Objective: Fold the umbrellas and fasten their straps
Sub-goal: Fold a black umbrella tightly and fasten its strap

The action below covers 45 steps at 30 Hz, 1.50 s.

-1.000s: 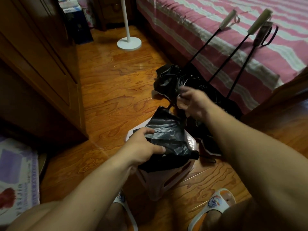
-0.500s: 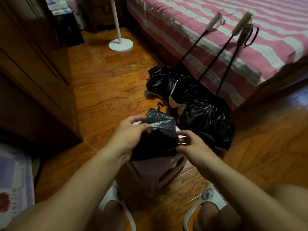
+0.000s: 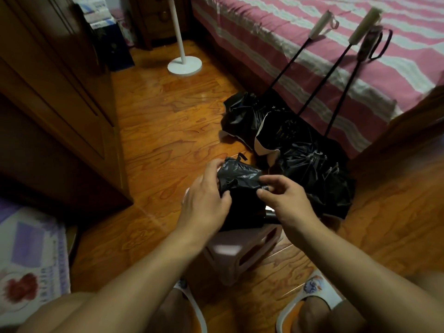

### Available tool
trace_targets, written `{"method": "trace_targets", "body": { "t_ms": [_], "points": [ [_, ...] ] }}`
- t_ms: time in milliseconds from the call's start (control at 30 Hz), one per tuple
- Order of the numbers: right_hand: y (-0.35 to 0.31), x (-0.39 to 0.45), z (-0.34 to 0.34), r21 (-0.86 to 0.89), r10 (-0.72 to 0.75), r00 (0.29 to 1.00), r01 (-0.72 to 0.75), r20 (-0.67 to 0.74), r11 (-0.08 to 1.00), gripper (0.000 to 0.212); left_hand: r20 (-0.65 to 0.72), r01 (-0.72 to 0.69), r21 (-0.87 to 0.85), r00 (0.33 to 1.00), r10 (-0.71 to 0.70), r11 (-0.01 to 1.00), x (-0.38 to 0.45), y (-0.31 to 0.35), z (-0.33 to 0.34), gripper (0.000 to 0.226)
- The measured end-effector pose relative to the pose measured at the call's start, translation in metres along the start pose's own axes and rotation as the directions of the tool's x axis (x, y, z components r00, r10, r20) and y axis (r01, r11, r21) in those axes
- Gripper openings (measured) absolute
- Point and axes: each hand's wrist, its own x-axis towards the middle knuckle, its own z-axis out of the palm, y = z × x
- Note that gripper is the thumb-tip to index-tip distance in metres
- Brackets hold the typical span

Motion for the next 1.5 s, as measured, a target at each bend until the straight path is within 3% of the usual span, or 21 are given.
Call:
{"method": "trace_targets", "body": {
  "t_ms": [67,133,233,333,567,633,700,733,800,933,1067,1133,1200,1267,1333,1433,1500],
  "points": [
    [0.000,0.003,-0.004,0.043,0.015,1.000,-0.014,-0.025,0.999,0.027,0.019,0.021,0.018,1.000,-0.021,1.000,0.004,0.002,-0.005,0.075],
    [0.000,0.004,-0.006,0.049,0.019,0.999,-0.017,-0.036,0.999,0.025,0.055,0.147,-0.075,0.988,-0.143,0.986,0.007,0.003,-0.011,0.075],
    [0.001,0.005,-0.009,0.049,0.026,0.999,-0.025,-0.036,0.999,0.024,0.256,0.406,-0.343,0.908,-0.332,0.847,0.014,0.000,-0.022,0.068],
    [0.002,0.004,-0.011,0.071,0.025,1.000,-0.024,-0.012,0.997,0.024,0.358,0.485,-0.427,0.866,-0.350,0.763,0.018,0.002,-0.033,0.053],
    [0.009,-0.002,-0.010,0.075,0.030,0.999,-0.033,0.040,0.997,0.031,0.286,0.292,-0.293,0.935,-0.208,0.910,0.017,-0.007,-0.027,0.034],
    [0.009,-0.004,-0.012,0.124,0.026,0.999,-0.031,0.045,0.992,0.033,0.186,0.060,-0.089,0.982,-0.042,0.994,0.013,-0.005,-0.031,0.034],
    [0.008,-0.005,-0.013,0.146,0.012,0.999,-0.017,0.035,0.989,0.033,0.107,-0.241,0.207,0.969,0.223,0.948,0.007,-0.002,-0.032,0.030],
    [0.008,-0.006,-0.014,0.150,0.010,0.999,-0.015,0.031,0.989,0.032,0.075,-0.294,0.246,0.956,0.284,0.924,0.004,0.000,-0.032,0.028],
    [0.008,-0.007,-0.013,0.152,0.020,0.999,-0.024,0.024,0.988,0.031,0.036,-0.284,0.238,0.958,0.284,0.929,-0.001,0.003,-0.028,0.025],
    [0.009,-0.007,-0.010,0.099,0.023,0.999,-0.026,0.035,0.995,0.029,0.014,-0.185,0.385,0.981,0.194,0.904,0.003,0.000,-0.021,0.014],
    [0.008,-0.011,-0.008,0.066,0.030,0.999,-0.033,0.040,0.997,0.028,0.068,-0.105,0.457,0.994,0.083,0.883,0.004,-0.001,-0.021,0.012],
    [0.007,-0.009,-0.011,0.064,0.033,0.999,-0.033,0.015,0.997,0.027,0.067,0.011,0.348,0.997,-0.036,0.937,0.006,0.003,-0.026,0.009],
    [0.007,-0.006,-0.014,0.097,0.046,0.999,-0.045,-0.005,0.994,0.027,0.119,0.263,-0.021,0.959,-0.258,0.965,0.012,0.005,-0.035,0.009],
    [0.007,-0.005,-0.014,0.115,0.050,0.999,-0.051,0.006,0.992,0.028,0.244,0.450,-0.352,0.891,-0.383,0.821,0.012,0.006,-0.044,0.007],
    [0.008,-0.006,-0.012,0.098,0.038,0.999,-0.040,0.022,0.994,0.027,0.247,0.446,-0.406,0.894,-0.375,0.797,0.008,0.006,-0.046,0.001],
    [0.008,-0.008,-0.010,0.089,0.036,0.999,-0.035,-0.003,0.995,0.023,0.158,0.342,-0.413,0.940,-0.303,0.844,0.009,0.011,-0.048,0.022],
    [0.008,-0.007,-0.011,0.097,0.040,0.999,-0.037,-0.028,0.995,0.022,0.182,0.364,-0.524,0.931,-0.316,0.770,0.014,0.014,-0.048,0.031]
  ]
}}
